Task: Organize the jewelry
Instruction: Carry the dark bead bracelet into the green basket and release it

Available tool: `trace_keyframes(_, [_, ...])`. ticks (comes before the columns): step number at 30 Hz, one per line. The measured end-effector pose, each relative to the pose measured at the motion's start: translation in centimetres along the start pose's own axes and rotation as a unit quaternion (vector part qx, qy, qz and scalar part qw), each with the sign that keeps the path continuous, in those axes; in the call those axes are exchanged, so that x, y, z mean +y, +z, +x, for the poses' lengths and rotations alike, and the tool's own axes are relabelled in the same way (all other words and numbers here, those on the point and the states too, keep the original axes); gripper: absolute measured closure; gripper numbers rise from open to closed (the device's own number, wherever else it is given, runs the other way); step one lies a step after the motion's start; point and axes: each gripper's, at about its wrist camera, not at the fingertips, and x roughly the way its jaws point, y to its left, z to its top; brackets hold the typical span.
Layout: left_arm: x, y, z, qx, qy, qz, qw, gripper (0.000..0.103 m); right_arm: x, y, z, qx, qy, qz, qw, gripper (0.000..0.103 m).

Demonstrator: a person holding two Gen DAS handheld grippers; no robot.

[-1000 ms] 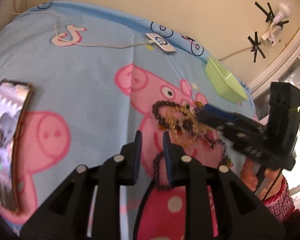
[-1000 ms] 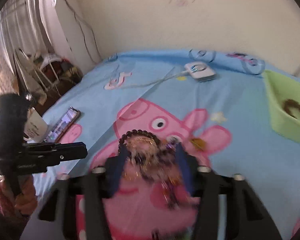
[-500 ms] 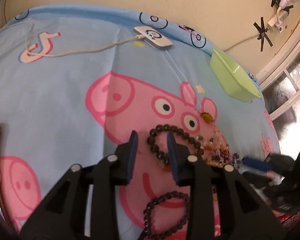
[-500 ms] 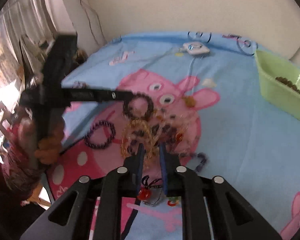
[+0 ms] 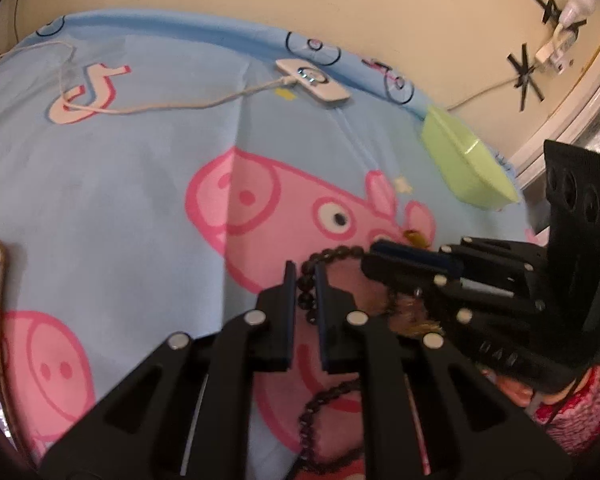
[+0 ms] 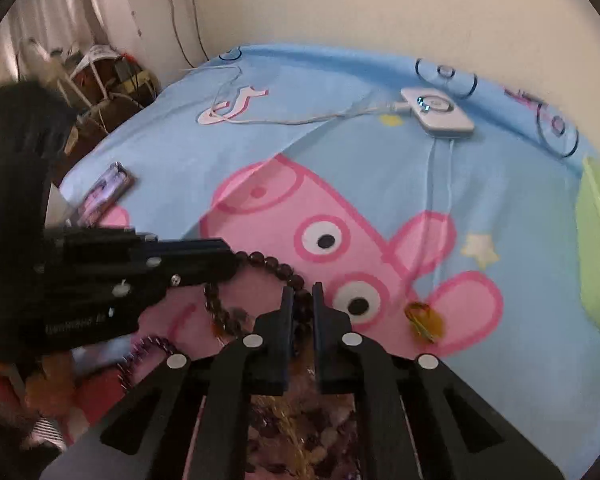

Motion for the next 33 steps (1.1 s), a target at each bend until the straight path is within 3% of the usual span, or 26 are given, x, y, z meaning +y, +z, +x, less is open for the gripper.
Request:
trace_keyframes(5, [-2.6, 2.0, -2.7, -0.030, -0.046, 0.005, 0.9985, 0.094, -1.9, 0.3, -5.4, -0.076, 0.039, 0.041, 0.995, 0.103])
trace_keyframes(9, [-6.3, 3.5, -2.1, -0.030, -0.066, 0.027, 0.9970, 0.094, -4.5, -0.5, -8.8, -0.116, 0.028, 0.061, 0.991, 0.103])
trace_keyframes(16, [-15.5, 8.8, 3.6, 0.000, -0.105, 0.076, 0.9915, 0.094, -12.5, -0.8, -13.7, -0.171, -0.015, 0.121, 0.978, 0.103])
trace_keyframes(24, [-23.3, 12.9, 10.8, 0.015, -0.093, 0.119, 0.9884, 0.094, -21.6, -2.3, -15.9, -0.197, -0.064, 0.193, 0.959, 0.103])
trace_keyframes(28, [-22.7, 13.3, 12.5, 0.051, -0.075, 0.115, 0.9892, 0.094, -23.7, -2.9, -15.0, -0.202, -0.088, 0.211, 0.952, 0.103])
trace_keyframes(30, [-20.9, 13.1, 10.7, 0.040, -0.076, 0.112, 0.9900, 0.094, -23.8, -3.7, -15.3, -0.207, -0.098, 0.222, 0.948, 0.103])
trace_keyframes(33, [-17.8, 12.2, 7.2, 0.016, -0.075, 0.108, 0.9912, 0.094, -22.6, -5.4, -16.4, -0.246, -0.071, 0.238, 0.937, 0.090])
